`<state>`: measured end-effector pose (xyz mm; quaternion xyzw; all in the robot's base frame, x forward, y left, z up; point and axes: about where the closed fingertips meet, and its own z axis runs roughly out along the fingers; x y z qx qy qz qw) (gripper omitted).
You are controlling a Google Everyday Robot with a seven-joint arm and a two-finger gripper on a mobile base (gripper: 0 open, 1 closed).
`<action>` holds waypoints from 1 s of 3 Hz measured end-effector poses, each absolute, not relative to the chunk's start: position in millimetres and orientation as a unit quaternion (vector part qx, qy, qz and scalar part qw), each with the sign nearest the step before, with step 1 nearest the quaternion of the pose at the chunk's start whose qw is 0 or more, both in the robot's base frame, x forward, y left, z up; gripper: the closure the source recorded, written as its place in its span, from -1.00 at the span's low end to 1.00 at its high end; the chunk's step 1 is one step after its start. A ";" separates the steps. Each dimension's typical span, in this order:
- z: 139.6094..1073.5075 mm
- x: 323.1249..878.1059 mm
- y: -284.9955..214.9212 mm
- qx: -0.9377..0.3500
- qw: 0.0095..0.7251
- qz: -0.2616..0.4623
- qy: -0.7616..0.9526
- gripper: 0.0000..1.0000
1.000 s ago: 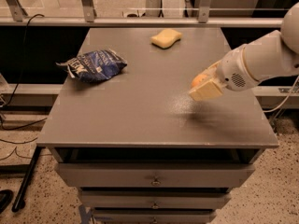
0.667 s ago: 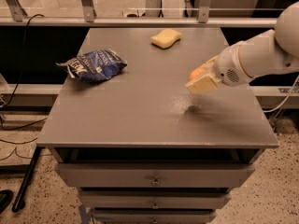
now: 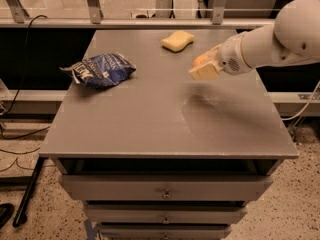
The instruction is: Move orange near blue chip bag
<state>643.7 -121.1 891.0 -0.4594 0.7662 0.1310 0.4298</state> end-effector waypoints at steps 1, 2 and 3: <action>889.2 651.8 -81.1 -0.477 0.438 0.166 0.744 1.00; 887.1 659.7 -47.5 -0.490 0.443 0.193 0.725 1.00; 883.5 669.1 -22.1 -0.494 0.449 0.217 0.712 1.00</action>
Offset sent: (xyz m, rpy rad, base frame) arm 0.0259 0.1087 -0.0050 0.1394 -0.0089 0.1992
